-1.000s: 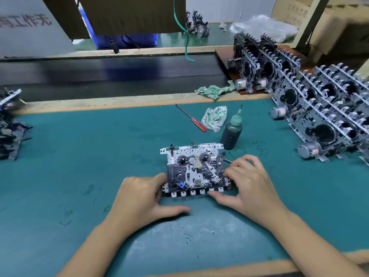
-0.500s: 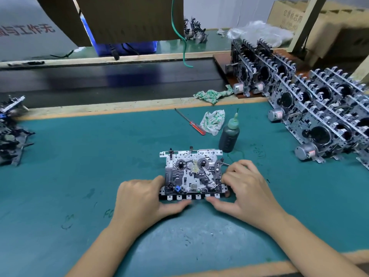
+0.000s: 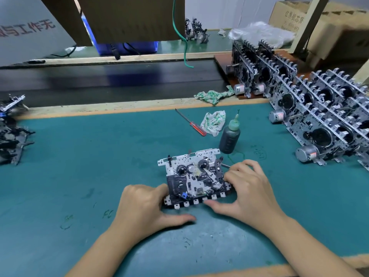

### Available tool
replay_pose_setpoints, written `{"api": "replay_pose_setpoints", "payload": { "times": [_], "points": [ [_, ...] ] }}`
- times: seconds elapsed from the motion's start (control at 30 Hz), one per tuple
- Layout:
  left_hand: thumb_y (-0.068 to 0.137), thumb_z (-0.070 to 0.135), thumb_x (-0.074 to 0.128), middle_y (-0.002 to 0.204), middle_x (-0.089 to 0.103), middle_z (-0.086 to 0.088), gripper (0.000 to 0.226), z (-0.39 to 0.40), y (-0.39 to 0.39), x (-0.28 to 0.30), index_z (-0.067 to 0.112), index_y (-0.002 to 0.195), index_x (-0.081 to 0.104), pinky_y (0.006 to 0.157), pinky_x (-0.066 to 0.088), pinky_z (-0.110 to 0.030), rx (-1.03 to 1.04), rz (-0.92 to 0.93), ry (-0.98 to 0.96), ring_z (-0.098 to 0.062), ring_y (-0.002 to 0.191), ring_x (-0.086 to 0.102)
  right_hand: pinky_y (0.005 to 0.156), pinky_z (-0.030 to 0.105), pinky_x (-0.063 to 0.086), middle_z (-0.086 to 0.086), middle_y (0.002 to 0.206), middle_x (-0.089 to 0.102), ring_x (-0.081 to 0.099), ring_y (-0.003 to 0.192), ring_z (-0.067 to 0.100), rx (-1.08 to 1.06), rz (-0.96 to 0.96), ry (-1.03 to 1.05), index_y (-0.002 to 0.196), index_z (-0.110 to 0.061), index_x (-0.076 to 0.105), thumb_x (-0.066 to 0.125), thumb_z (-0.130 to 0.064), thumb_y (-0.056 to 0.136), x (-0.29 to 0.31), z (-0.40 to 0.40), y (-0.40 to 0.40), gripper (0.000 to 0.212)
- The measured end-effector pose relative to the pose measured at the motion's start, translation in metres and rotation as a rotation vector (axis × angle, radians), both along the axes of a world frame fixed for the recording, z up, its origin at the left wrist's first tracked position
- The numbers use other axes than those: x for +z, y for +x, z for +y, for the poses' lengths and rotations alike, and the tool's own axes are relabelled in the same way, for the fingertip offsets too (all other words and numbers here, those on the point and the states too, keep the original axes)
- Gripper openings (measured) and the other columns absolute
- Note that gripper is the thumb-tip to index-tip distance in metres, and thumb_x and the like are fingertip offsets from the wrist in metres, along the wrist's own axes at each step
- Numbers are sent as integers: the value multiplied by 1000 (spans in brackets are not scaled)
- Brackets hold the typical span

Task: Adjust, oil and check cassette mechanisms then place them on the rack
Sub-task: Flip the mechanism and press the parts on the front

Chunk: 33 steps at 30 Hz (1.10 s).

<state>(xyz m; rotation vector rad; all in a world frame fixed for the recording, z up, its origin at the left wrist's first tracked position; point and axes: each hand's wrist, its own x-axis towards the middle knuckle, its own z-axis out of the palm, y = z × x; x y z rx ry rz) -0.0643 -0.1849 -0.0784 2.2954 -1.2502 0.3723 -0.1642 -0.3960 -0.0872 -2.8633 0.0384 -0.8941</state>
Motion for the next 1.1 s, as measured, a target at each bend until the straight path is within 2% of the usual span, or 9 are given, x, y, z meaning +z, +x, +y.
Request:
{"api": "replay_pose_setpoints", "payload": {
  "times": [0.23,0.37,0.5,0.57,0.63,0.7,0.87,0.93,1.1],
  "points": [
    [57,82,49,31,36,0,62,-1,2,1,24,54,28,33,33,-25,108,66,17,-23,29,40,66,25,28,-1,57,45,41,57,19,49,-1,19,58,-11,47,56,-55,76,3,4,0,48],
    [65,89,37,32,38,1,68,3,5,5,22,51,35,36,38,-25,108,149,57,-19,31,40,61,29,35,0,57,47,42,56,20,83,46,50,59,-9,50,54,-53,80,9,4,-1,49],
    [66,88,41,37,27,2,62,5,3,15,30,47,28,43,24,-16,85,364,-114,-15,43,25,51,35,33,1,53,39,36,54,18,122,94,430,57,-7,45,51,-49,83,22,7,-5,50],
    [71,84,42,36,33,-1,67,4,5,22,22,46,38,44,28,-22,89,507,-241,-10,39,25,51,36,34,3,47,41,39,49,17,119,104,698,51,-14,43,47,-52,84,31,13,-3,50],
    [73,74,46,32,38,-2,63,-1,7,29,15,50,49,43,29,-22,127,599,-362,-11,35,31,51,30,36,5,44,47,43,44,14,87,120,819,45,-19,45,46,-58,83,37,19,3,54],
    [71,71,46,30,34,-1,70,-6,10,33,6,47,46,42,28,-21,193,673,-426,-11,34,30,49,21,33,5,40,46,40,41,8,45,144,885,41,-16,46,48,-61,81,40,22,11,60],
    [73,80,41,29,34,-4,86,-11,12,35,1,41,35,43,31,-19,310,734,-278,-13,34,31,46,14,30,0,34,43,36,36,5,-46,155,1067,36,-13,41,59,-58,81,41,20,31,66],
    [69,82,32,33,34,-6,85,-13,14,37,0,45,33,48,33,-25,335,697,-226,-15,38,31,45,14,31,2,34,43,34,34,7,-43,162,1155,35,-16,42,54,-62,75,41,20,33,62],
    [69,80,22,43,30,-7,82,-14,16,37,1,48,29,55,31,-32,343,621,-166,-18,47,29,49,14,32,-1,35,41,37,38,6,-50,200,1001,38,-15,43,48,-60,80,40,17,28,63]
  ]
}}
